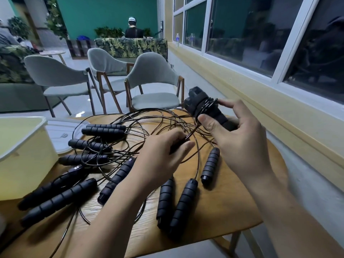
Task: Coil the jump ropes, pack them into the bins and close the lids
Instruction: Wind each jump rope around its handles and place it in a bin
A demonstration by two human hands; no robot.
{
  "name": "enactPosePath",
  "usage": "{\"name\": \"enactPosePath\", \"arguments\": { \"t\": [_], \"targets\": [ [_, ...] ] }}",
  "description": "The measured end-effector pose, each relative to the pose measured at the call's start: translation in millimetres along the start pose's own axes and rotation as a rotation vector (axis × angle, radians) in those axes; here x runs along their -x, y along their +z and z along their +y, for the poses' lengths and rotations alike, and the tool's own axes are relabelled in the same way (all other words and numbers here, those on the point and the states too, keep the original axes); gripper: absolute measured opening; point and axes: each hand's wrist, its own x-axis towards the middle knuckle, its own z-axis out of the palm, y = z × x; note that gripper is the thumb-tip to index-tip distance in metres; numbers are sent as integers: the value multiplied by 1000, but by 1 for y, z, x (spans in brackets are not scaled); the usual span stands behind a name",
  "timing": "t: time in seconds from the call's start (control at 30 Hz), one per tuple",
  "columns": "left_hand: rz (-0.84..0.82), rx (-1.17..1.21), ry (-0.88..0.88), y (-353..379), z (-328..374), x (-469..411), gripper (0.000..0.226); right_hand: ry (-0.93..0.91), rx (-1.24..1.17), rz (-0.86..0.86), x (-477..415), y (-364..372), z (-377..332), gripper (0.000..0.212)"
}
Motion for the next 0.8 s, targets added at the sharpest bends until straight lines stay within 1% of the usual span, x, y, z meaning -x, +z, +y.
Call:
{"name": "enactPosePath", "arguments": {
  "t": [0.1, 0.17, 0.23, 0.3, 0.37, 0.47, 0.53, 0.6, 0.67, 0.8],
  "targets": [
    [-37, 120, -47, -1, -1, 1, 27, -46, 153, 31, 0, 1, 2, 52],
    [-21, 157, -51, -4, 2, 1, 29, -16, 244, 5, -3, -1, 5, 54],
    [0, 201, -55, -11, 4, 0, 26, 77, 305, -83, -7, -5, 5, 54],
    [15, 240, -42, -16, 5, -1, 20, 156, 299, -202, -10, -11, 2, 49],
    [19, 238, -26, -18, 4, -1, 19, 197, 314, -321, -13, -14, -1, 45],
    [18, 220, 8, -19, 4, -1, 15, 226, 334, -525, -16, -17, 1, 46],
    [21, 227, 15, -20, 3, 0, 14, 236, 299, -662, -17, -20, -1, 42],
    [12, 276, 1, -22, 5, 1, 14, 233, 226, -757, -18, -25, -4, 34],
    [4, 343, -18, -26, 7, 1, 16, 238, 133, -819, -18, -29, -7, 30],
    [27, 484, -63, -30, 14, 1, 20, 306, -56, -929, -18, -34, -12, 29]
  ]
}}
